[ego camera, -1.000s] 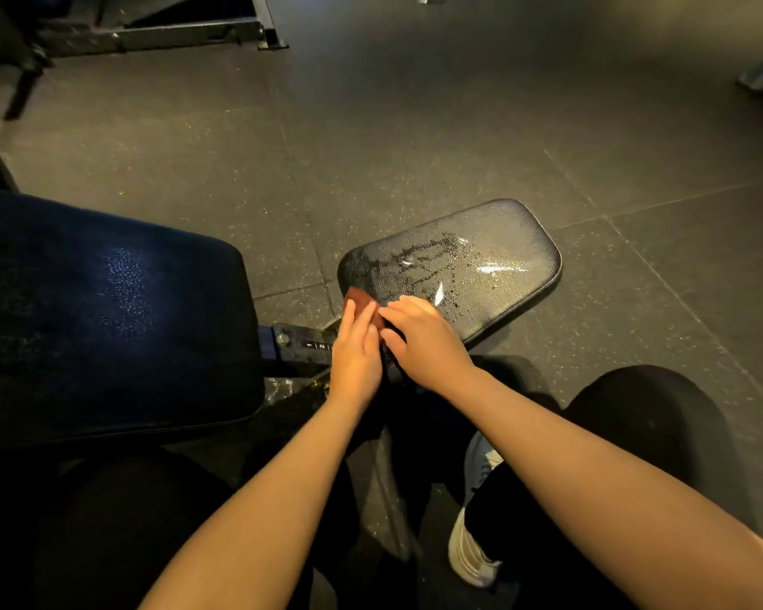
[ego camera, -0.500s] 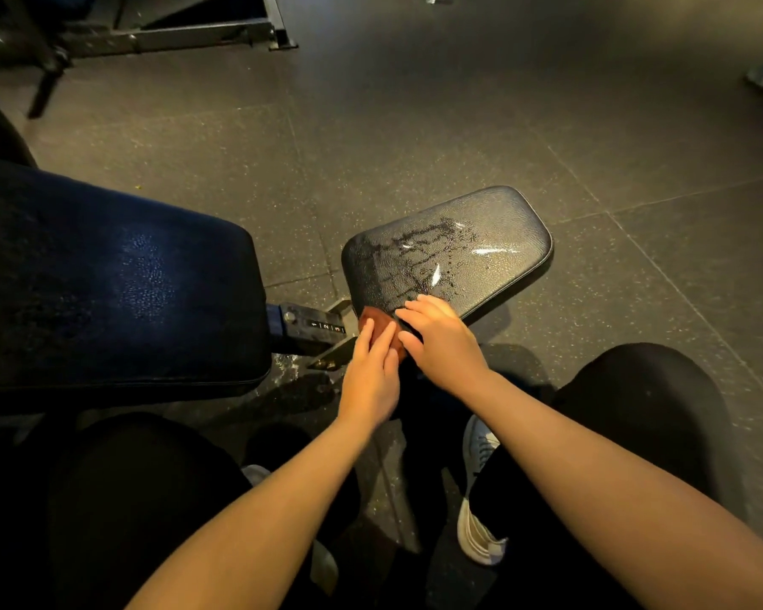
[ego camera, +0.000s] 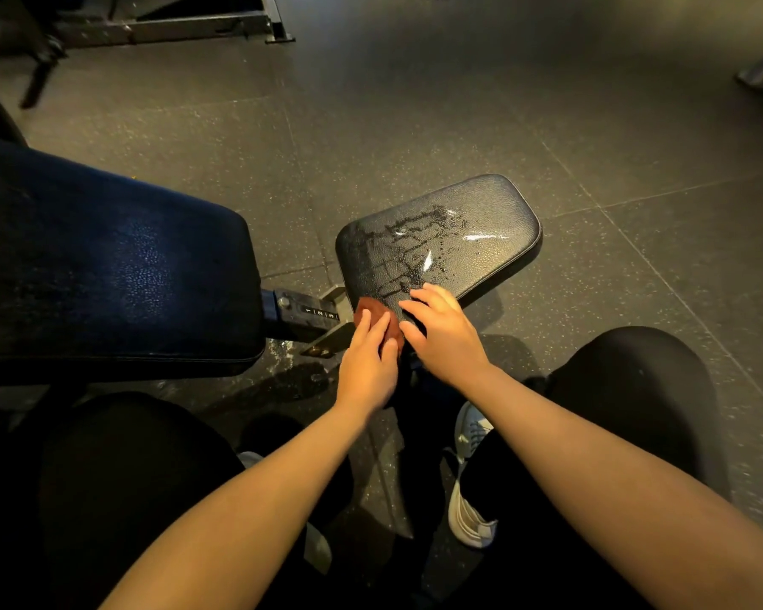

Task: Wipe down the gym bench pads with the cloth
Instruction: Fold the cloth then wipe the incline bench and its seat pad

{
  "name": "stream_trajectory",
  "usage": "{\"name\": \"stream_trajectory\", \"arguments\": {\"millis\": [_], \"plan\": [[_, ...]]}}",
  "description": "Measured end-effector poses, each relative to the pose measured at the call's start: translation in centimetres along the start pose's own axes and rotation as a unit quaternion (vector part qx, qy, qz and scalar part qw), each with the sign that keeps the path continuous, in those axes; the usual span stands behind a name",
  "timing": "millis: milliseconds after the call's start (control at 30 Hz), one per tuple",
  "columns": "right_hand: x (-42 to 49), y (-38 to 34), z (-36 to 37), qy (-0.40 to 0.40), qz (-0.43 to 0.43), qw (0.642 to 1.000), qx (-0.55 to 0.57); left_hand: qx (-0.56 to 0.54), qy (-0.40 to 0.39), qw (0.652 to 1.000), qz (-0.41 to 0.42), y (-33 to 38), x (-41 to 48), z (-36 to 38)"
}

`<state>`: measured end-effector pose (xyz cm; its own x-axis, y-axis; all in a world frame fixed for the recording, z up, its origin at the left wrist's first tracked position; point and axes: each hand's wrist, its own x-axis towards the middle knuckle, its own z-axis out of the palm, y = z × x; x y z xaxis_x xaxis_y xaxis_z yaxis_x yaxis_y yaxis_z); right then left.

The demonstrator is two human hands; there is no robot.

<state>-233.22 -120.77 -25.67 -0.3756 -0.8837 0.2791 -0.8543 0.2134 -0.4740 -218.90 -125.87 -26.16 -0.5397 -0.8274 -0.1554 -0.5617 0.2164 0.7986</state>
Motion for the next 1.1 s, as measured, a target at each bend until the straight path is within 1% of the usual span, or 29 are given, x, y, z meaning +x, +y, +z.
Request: {"name": "stream_trajectory", "arguments": {"millis": [67, 133, 200, 267, 300, 400, 433, 467, 500, 567, 633, 667, 733, 767, 833, 900, 1000, 1033, 1100], "plan": [[-0.2, -0.7, -0.4, 0.03, -0.013, 0.999, -0.016, 0.002, 0.016, 1.0, 0.008, 0.3, -0.1, -0.5], [-0.2, -1.5, -0.9, 0.033, -0.01, 0.999, -0.012, -0.016, 0.039, 0.998, 0.047, 1.4, -0.2, -0.8], [0.2, -2.3, -1.6, -0.001, 0.045, 0.996, 0.071, -0.06, 0.039, 0.995, 0.074, 2.5, 0.2, -1.0], [0.8, -2.4, -2.2, -0.034, 0.099, 0.98, 0.167, -0.095, 0.017, 0.993, 0.069, 3.0, 0.7, -1.2], [1.0, -2.3, -2.3, -0.039, 0.112, 0.974, 0.192, -0.107, 0.0, 0.992, 0.067, 3.1, 0.9, -1.2], [0.9, -2.2, -1.7, -0.041, 0.122, 0.966, 0.223, -0.155, -0.051, 0.985, 0.058, 2.9, 1.1, -1.1], [0.8, -2.1, -1.5, -0.034, 0.126, 0.966, 0.224, -0.166, -0.056, 0.983, 0.055, 2.9, 1.3, -1.2], [0.8, -1.9, -1.2, -0.012, 0.12, 0.971, 0.208, -0.161, -0.05, 0.984, 0.054, 2.7, 1.5, -1.3], [0.9, -1.5, -1.0, 0.026, 0.1, 0.98, 0.169, -0.137, -0.034, 0.989, 0.054, 2.4, 1.7, -1.5], [1.3, -0.7, -1.2, 0.095, 0.05, 0.993, 0.058, -0.075, 0.005, 0.996, 0.043, 1.6, 1.9, -1.9], [1.5, 0.0, -1.2, 0.118, 0.018, 0.992, -0.031, -0.041, 0.008, 0.999, 0.021, 0.8, 1.8, -2.0], [1.4, 0.1, -0.8, 0.108, 0.004, 0.992, -0.066, -0.034, -0.002, 0.999, 0.014, 0.5, 1.7, -1.8], [0.7, -0.4, 0.5, 0.041, -0.014, 0.992, -0.12, -0.032, -0.009, 0.999, 0.011, 0.1, 1.6, -1.4], [0.4, -0.8, 1.1, 0.009, -0.023, 0.991, -0.134, -0.037, -0.001, 0.999, 0.006, 0.2, 1.6, -1.4], [-0.3, -1.4, 2.0, -0.021, -0.054, 0.987, -0.149, -0.057, 0.02, 0.998, 0.002, 0.5, 1.7, -1.6], [-0.7, -1.6, 2.5, -0.032, -0.094, 0.981, -0.164, -0.065, 0.028, 0.997, 0.028, 0.9, 1.6, -1.8], [-0.5, -1.0, 2.1, -0.022, -0.115, 0.981, -0.154, -0.026, 0.022, 0.998, 0.047, 0.7, 1.8, -1.6], [-0.4, -0.5, 1.7, -0.008, -0.11, 0.981, -0.157, -0.006, 0.018, 0.999, 0.04, 0.7, 2.0, -1.6], [0.0, 0.3, 0.5, 0.028, -0.072, 0.982, -0.171, 0.027, 0.003, 1.0, 0.014, 0.9, 2.1, -1.6]]}}
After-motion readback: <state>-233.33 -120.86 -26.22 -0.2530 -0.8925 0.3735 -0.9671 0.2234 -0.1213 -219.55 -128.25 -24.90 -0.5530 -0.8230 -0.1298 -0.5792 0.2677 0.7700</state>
